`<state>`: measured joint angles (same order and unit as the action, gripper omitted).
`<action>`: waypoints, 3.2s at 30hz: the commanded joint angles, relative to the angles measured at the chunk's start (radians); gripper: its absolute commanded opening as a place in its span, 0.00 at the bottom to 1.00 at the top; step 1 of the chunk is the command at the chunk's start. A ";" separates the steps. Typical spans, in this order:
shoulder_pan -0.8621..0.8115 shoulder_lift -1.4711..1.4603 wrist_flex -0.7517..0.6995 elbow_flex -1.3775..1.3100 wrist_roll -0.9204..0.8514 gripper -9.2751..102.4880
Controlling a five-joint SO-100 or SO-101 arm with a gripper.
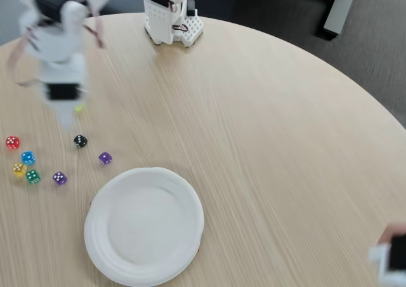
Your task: Pick a purple dice and put it in the plate.
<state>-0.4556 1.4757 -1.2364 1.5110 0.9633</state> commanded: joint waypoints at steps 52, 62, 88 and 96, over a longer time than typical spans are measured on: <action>0.258 -0.055 0.411 -0.006 -0.413 0.14; 0.259 -0.041 0.403 -0.005 -0.351 0.11; 0.615 0.951 -0.173 0.420 -0.221 0.08; 0.598 1.359 0.083 0.974 -0.604 0.09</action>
<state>0.1473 2.7382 -1.2210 2.3777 0.4403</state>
